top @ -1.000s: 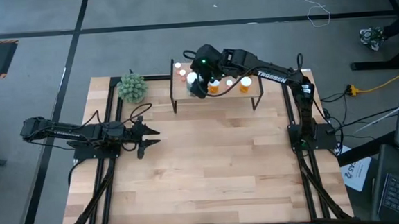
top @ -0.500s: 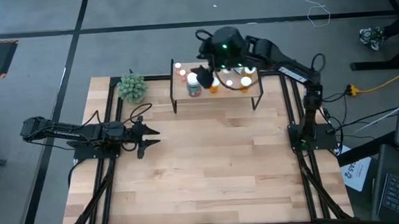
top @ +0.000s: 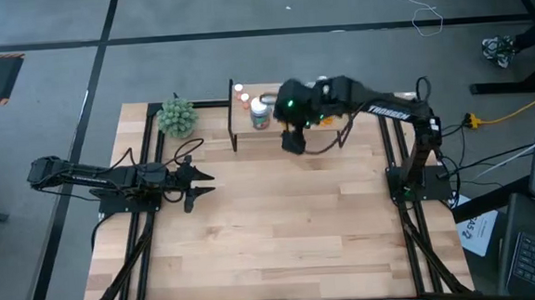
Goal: Pick and place medicine bottles onto shelf by color
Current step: Return to Home Position
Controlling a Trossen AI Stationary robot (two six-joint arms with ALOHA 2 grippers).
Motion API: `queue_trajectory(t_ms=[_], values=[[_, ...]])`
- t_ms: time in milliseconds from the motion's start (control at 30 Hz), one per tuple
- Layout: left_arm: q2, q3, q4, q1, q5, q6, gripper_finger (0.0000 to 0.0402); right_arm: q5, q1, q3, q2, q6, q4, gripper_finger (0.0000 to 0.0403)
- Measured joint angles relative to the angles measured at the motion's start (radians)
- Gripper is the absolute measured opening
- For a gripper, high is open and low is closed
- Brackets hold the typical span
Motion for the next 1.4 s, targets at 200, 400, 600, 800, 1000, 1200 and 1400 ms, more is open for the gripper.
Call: queue_trajectory(t_ms=[200,400,600,800,1000,1200,1400], values=[[0.0,0.0,0.0,0.0,0.0,0.0,0.0163,0.029,0.072,-0.26,-0.036,0.013,0.166,0.0287],[0.0,0.0,0.0,0.0,0.0,0.0,0.0163,0.035,0.121,-0.586,-0.245,0.064,0.38,0.0287],[0.0,0.0,0.0,0.0,0.0,0.0,0.0163,0.034,0.147,-0.993,-0.598,0.114,0.568,0.0287],[0.0,0.0,0.0,0.0,0.0,0.0,0.0163,0.006,0.154,-1.267,-0.944,0.194,0.615,0.0287],[0.0,0.0,0.0,0.0,0.0,0.0,0.0163,0.008,0.153,-1.388,-1.227,0.17,0.628,0.0287],[0.0,0.0,0.0,0.0,0.0,0.0,0.0163,0.001,0.171,-1.543,-1.392,0.169,0.918,0.0287],[0.0,0.0,0.0,0.0,0.0,0.0,0.0163,-0.002,0.199,-1.733,-1.576,0.169,1.014,0.0287]])
